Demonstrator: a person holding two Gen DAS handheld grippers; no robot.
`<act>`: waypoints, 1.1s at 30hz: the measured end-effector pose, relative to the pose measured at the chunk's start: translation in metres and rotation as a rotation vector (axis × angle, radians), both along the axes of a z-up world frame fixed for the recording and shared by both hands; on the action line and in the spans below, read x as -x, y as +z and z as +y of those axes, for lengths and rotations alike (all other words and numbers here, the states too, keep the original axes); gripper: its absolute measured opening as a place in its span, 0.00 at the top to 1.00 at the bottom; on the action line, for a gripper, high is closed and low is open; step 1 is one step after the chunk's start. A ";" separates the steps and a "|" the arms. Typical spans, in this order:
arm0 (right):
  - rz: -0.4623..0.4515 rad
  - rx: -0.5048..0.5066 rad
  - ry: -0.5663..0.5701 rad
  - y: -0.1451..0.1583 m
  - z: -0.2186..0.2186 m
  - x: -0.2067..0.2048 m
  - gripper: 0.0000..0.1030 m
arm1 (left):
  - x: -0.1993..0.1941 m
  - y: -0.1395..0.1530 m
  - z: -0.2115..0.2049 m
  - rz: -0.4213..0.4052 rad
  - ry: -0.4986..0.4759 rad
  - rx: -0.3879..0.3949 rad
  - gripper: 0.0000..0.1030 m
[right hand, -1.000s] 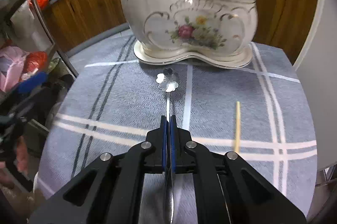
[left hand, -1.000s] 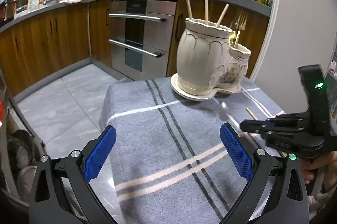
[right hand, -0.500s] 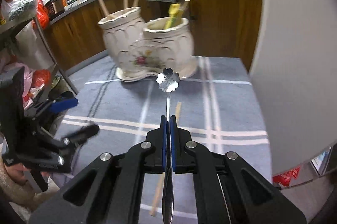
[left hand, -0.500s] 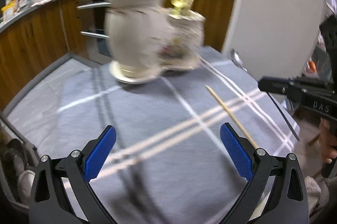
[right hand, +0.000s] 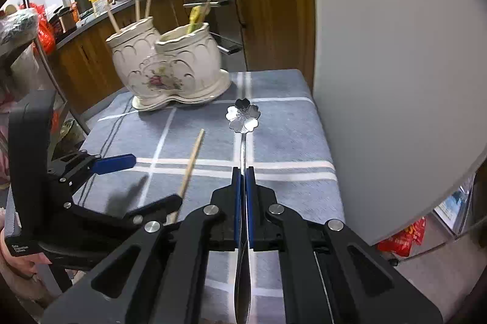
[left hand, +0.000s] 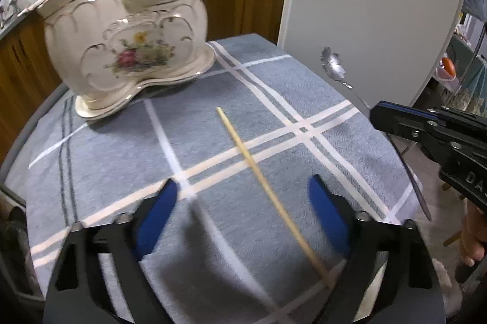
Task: Organize utensils
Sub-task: 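Close the left tool on the wooden chopstick while the right tool holds the spoon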
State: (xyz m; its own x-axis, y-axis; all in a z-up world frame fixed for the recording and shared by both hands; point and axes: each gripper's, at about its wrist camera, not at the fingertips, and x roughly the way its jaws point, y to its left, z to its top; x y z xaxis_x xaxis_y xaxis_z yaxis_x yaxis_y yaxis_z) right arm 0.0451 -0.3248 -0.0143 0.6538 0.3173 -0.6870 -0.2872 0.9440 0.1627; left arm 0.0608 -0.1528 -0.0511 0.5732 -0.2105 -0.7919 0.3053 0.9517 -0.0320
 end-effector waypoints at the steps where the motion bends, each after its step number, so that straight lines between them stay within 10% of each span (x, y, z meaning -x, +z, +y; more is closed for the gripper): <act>1: 0.002 -0.004 -0.003 -0.001 -0.003 0.000 0.97 | -0.001 -0.002 -0.003 0.007 -0.001 -0.007 0.27; 10: 0.000 -0.034 -0.004 -0.002 -0.013 0.005 0.97 | -0.002 -0.008 -0.012 0.009 -0.032 -0.089 0.89; 29: 0.030 -0.029 0.095 -0.013 0.025 0.006 0.97 | 0.028 0.004 0.071 0.117 -0.030 -0.110 0.94; 33: 0.035 -0.025 0.096 -0.014 0.028 0.005 0.97 | 0.026 0.000 0.076 0.134 -0.013 -0.076 0.73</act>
